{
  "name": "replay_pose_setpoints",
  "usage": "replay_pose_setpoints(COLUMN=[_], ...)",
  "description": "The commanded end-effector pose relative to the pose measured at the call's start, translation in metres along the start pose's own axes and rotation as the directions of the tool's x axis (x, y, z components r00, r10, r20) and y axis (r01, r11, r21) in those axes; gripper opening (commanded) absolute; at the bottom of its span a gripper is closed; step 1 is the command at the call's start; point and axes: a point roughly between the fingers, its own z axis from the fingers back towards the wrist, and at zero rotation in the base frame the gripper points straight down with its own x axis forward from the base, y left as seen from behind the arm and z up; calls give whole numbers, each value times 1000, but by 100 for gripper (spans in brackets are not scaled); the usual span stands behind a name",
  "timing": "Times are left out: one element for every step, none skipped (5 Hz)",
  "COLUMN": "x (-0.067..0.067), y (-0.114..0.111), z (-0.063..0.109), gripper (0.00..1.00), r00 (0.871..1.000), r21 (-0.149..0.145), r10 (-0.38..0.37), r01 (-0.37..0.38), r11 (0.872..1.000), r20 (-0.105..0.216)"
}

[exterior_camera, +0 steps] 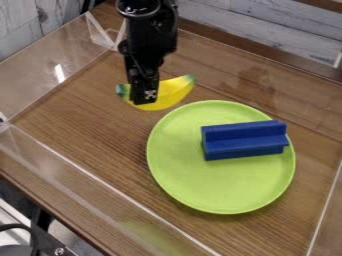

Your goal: Remove the banana from inside the green plate and put it on the table

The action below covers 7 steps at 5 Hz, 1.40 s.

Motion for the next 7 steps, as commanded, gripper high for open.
replay_pose_setpoints(x=[1,-5,-12,-19,-24,-28,-30], y=[19,31,41,51,57,64,68], z=[7,0,-10,-20,-30,-41,-49], gripper=[0,0,0,0,0,0,0], r00=[1000,1000,999,998,997,995,994], r21=[48,52,59,63,66,67,65], r10=[-17,-26,-41,-57,-75,-94,-104], r01=[16,27,42,58,77,95,105], r11=[999,998,997,996,995,993,992], r20=[14,-4,-17,-23,-24,-19,-12])
